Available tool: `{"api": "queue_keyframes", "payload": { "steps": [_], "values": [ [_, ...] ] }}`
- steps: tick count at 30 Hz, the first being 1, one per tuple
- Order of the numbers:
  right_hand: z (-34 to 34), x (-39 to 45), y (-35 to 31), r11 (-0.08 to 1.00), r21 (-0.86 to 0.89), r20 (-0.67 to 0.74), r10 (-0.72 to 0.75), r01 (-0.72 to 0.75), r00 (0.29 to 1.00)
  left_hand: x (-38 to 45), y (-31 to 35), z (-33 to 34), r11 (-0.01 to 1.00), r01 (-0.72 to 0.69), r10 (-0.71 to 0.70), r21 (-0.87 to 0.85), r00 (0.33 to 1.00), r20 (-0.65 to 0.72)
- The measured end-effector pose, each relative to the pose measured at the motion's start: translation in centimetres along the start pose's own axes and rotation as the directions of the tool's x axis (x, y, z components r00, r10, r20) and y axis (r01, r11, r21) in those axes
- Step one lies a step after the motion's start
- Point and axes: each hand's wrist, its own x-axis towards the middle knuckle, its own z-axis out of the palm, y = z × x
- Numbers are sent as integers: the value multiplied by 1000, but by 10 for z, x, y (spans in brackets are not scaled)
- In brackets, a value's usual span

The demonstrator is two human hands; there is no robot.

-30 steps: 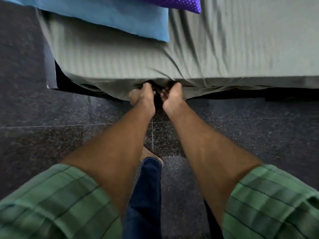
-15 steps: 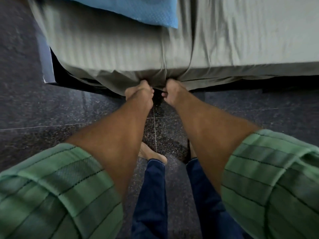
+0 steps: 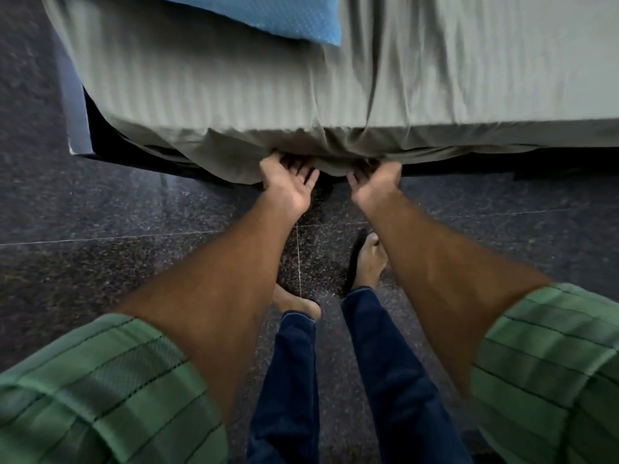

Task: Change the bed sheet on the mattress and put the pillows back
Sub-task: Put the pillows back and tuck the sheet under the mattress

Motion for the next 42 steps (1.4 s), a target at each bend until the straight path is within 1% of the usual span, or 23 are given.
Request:
{"api": "queue_keyframes", "payload": {
  "steps": [3, 5, 9, 10, 12, 14, 15, 17, 19, 20, 22, 23, 25, 26, 28, 29, 31, 32, 34, 36, 37, 39, 42],
  "values": [
    [15, 7, -11, 958, 284, 69, 18, -37, 997, 15, -7, 6, 995, 7, -6, -96, 1000, 17],
    [25, 5, -13, 908, 405, 87, 78, -107, 993, 27, -12, 16, 985, -3, 6, -175, 1000, 19],
    [38, 5, -27, 855, 472, -30, 258, -213, 966, 46, -15, 42, 919, -18, -3, -395, 999, -52],
    [39, 10, -30, 843, 486, -25, 277, -230, 961, 48, -15, 47, 896, -15, -10, -445, 998, -54],
    [39, 26, -29, 832, 477, 72, 283, -282, 956, 50, -17, 48, 888, -35, 23, -459, 999, -31],
    [32, 45, -25, 838, 458, 189, 235, -297, 954, 51, -20, 37, 926, -68, 65, -371, 998, -22],
    [26, 48, -23, 841, 455, 237, 201, -291, 951, 51, -21, 28, 960, -75, 66, -268, 997, -42],
    [12, 42, -17, 858, 427, 294, 167, -285, 941, 45, -17, 6, 996, -57, 62, 70, 995, -77],
    [-4, 24, -9, 887, 368, 293, 173, -278, 940, 36, -10, -8, 933, -27, 63, 360, 994, -90],
    [-10, 13, -1, 905, 320, 268, 197, -280, 943, 33, -6, -15, 906, -11, 70, 423, 990, -124],
    [-20, 0, 22, 961, 103, 186, 237, -259, 954, 28, -2, -29, 888, 30, 76, 458, 975, -211],
    [-19, -7, 36, 963, -43, 146, 269, -265, 952, 25, 0, -36, 890, 57, 67, 452, 965, -255],
    [-9, -22, 64, 912, -295, 106, 327, -284, 939, 23, 4, -52, 896, 109, 50, 430, 938, -342],
    [0, -28, 75, 880, -387, 108, 342, -277, 934, 22, 7, -60, 901, 100, 75, 422, 922, -379],
    [20, -31, 95, 843, -504, 121, 285, -188, 951, 23, 15, -72, 901, -1, 198, 433, 890, -412],
    [29, -29, 104, 830, -541, 125, 241, -138, 963, 23, 22, -77, 877, -89, 304, 472, 863, -403],
    [53, -32, 117, 844, -533, 122, 151, -63, 981, 24, 41, -83, 760, -236, 511, 606, 793, -332],
    [63, -28, 122, 864, -502, 115, 99, -28, 988, 24, 51, -83, 682, -253, 585, 687, 751, -304],
    [81, -29, 126, 869, -492, 96, 2, 46, 995, 27, 74, -81, 540, -220, 682, 812, 679, -270],
    [93, -26, 127, 865, -492, 82, -63, 96, 995, 30, 91, -76, 372, -121, 697, 920, 691, -191],
    [96, -26, 127, 862, -498, 64, -69, 92, 996, 34, 95, -75, 327, -81, 691, 942, 700, -179],
    [98, -17, 133, 834, -547, 20, -78, 76, 997, 43, 95, -75, 393, -76, 658, 916, 720, -222],
    [98, 3, 142, 751, -655, -30, -139, 85, 990, 57, 88, -81, 586, -96, 602, 805, 716, -352]
  ]
}}
